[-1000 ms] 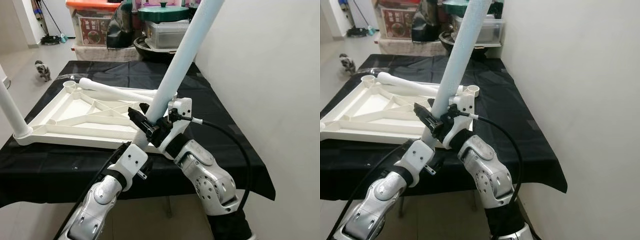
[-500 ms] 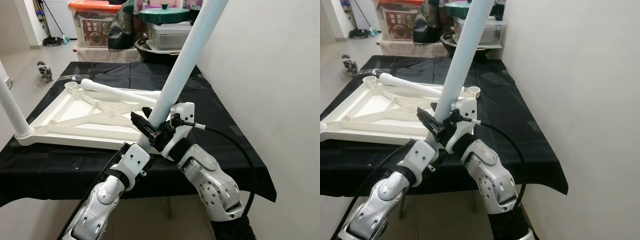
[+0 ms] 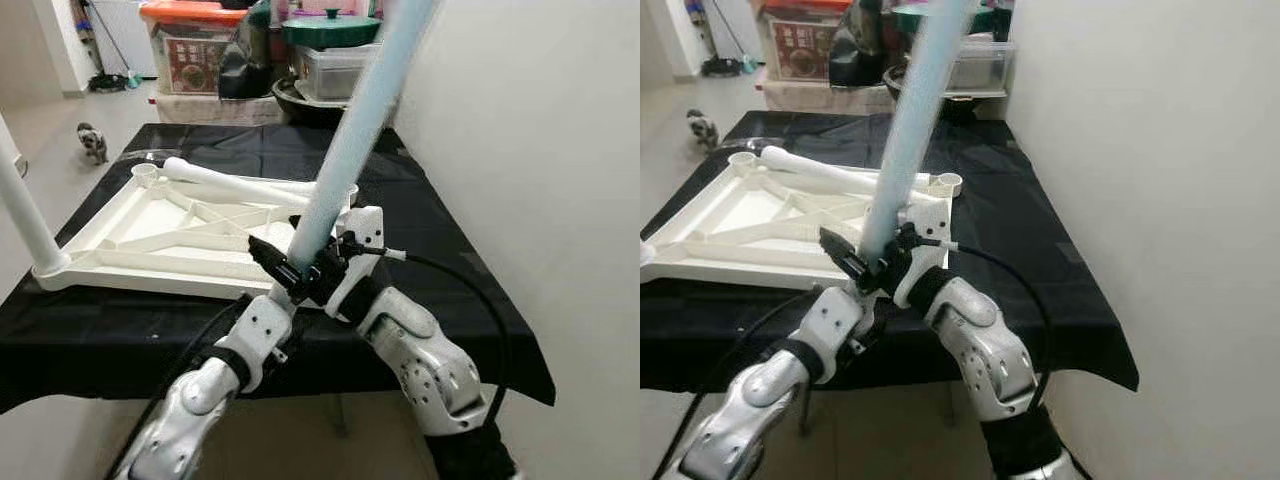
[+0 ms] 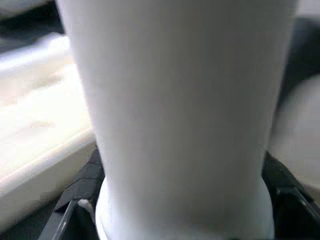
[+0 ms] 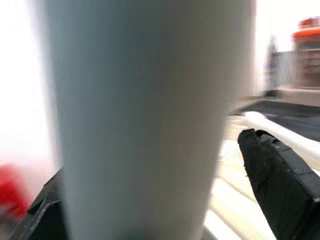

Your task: Building children table

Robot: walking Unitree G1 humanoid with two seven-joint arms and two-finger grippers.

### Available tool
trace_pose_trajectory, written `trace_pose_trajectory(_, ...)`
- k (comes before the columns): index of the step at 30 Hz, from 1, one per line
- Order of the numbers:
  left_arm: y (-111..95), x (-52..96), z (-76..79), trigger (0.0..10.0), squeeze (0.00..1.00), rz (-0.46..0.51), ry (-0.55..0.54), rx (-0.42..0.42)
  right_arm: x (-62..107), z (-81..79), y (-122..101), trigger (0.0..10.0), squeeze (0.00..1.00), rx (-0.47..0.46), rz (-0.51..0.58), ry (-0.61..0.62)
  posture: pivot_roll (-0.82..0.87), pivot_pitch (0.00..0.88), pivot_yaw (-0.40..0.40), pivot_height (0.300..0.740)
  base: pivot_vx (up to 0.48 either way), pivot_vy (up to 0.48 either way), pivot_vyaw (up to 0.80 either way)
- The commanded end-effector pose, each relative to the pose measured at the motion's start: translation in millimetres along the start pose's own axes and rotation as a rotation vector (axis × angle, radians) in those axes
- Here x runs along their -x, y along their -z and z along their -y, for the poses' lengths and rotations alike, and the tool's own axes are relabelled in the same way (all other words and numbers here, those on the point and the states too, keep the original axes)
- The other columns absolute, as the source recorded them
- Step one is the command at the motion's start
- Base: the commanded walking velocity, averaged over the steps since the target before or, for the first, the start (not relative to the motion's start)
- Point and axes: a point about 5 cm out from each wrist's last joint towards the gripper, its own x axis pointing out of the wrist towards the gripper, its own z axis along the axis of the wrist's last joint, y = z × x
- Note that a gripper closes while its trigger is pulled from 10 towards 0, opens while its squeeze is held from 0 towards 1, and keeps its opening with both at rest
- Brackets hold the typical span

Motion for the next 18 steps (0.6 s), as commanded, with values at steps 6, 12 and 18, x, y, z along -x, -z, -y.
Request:
trace_pose_trajectory(6,-4.1,16.7,4.5,10.0,0.0,0.018,0.19,0.128,10.2,3.1,-1.5,10.0,0.0,-0.09,-0.048,-0.195,0.14,0.003,-0.037,0.74,0.0,0.0,0.0)
trace_pose_trajectory(12,0.3,35.9,12.4,10.0,0.0,-0.018,0.356,0.259,22.4,-5.7,-8.6,10.0,0.0,-0.211,-0.109,-0.482,0.14,0.013,-0.036,0.74,0.0,0.0,0.0)
trace_pose_trajectory(18,1.2,37.0,20.4,10.0,0.0,-0.018,0.398,0.286,22.0,-10.9,-4.8,10.0,0.0,-0.225,-0.126,-0.532,0.13,0.015,-0.035,0.74,0.0,0.0,0.0)
